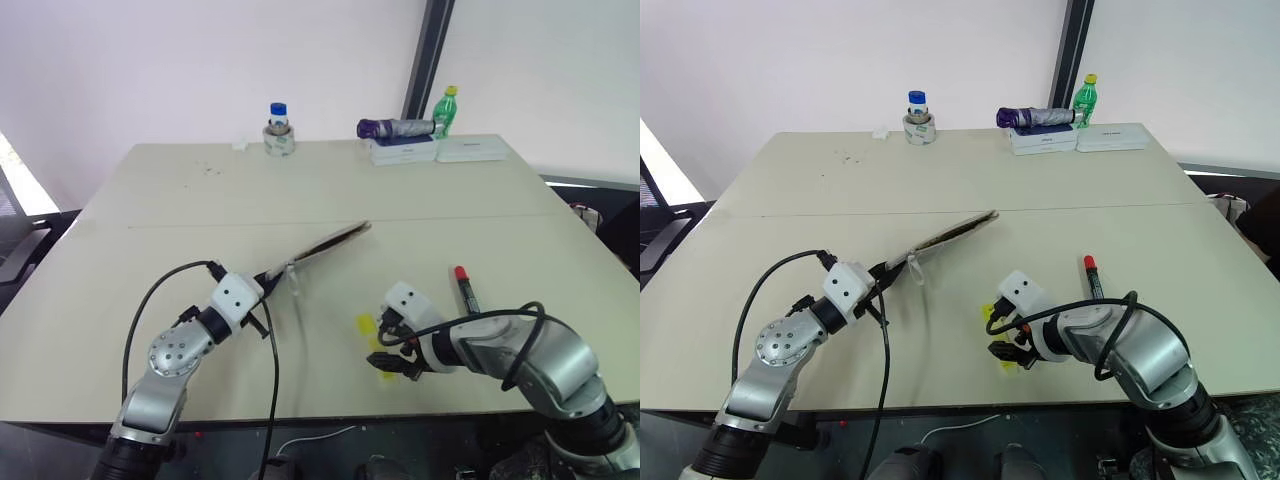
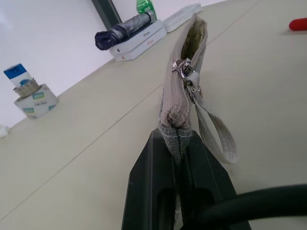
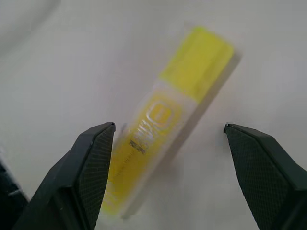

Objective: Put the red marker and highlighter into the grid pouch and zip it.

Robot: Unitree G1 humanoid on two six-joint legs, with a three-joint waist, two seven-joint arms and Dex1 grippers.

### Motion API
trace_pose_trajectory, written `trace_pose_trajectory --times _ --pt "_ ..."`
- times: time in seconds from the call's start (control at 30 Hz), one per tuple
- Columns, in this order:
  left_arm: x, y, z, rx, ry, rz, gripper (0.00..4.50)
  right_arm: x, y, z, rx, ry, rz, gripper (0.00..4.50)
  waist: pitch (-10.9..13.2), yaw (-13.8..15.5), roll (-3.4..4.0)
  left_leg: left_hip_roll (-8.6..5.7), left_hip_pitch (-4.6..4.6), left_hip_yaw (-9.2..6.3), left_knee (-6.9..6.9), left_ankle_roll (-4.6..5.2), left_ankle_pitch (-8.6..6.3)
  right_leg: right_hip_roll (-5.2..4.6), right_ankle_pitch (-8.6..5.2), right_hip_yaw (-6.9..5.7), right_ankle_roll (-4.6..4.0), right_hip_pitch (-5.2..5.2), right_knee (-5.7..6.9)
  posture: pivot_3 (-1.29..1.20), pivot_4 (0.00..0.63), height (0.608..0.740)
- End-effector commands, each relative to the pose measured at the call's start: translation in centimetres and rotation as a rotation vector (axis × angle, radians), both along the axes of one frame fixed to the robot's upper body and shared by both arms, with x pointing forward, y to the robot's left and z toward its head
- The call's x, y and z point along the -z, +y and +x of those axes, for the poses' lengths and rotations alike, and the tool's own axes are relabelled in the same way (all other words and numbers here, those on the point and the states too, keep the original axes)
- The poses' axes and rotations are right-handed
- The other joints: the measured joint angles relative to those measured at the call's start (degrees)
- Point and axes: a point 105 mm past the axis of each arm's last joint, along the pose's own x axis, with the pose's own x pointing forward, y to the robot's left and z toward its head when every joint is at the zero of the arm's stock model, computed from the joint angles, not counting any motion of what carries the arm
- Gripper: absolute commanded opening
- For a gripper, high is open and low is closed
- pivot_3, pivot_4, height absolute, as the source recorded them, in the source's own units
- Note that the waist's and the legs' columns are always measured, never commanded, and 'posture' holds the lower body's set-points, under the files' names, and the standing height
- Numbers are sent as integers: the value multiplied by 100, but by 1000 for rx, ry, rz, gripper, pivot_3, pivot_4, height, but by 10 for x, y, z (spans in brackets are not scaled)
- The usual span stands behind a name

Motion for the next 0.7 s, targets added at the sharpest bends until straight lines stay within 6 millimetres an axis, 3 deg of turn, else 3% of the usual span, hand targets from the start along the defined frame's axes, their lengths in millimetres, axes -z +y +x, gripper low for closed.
trace_pose_trajectory --times 0.03,0.13,0.27,0.33,0.47,0.6,0.7 --pt "-13 1 -2 12 -51 -20 0 2 0 0 17 -17 -38 3773 -3 -1 -4 0 2 0 0 0 0 0 0 0 0 2 0 0 150 740" --pt "-12 1 -3 12 -49 -23 0 1 -8 4 28 -42 -85 2920 -3 -2 -4 0 7 0 0 0 0 0 0 -1 0 9 0 0 150 740" --pt "-12 1 -3 13 -47 -26 0 -9 -22 14 30 -97 -125 885 -3 8 -4 -1 7 0 2 2 -1 -1 0 -4 0 12 -2 0 150 740" --pt "-12 1 -3 13 -48 -27 0 -17 -24 19 -5 -149 -119 850 -3 7 -4 -1 7 0 2 3 -2 -2 0 -4 0 13 -3 0 150 740" --pt "-13 1 -1 16 -51 -24 0 -58 -16 26 -264 -446 -104 850 -1 -1 -3 -2 6 0 1 5 -3 -1 0 -6 1 11 -4 0 150 740" --pt "-10 -4 -3 47 -59 15 0 -78 -33 36 -244 -442 -64 850 -1 -6 -4 0 7 0 1 5 -2 1 0 -8 1 14 -5 0 150 740" --pt "-9 -8 -3 59 -72 29 0 -89 -35 41 -214 -418 2 850 -1 1 -4 0 7 0 2 4 -2 0 0 -7 1 14 -5 0 150 740"
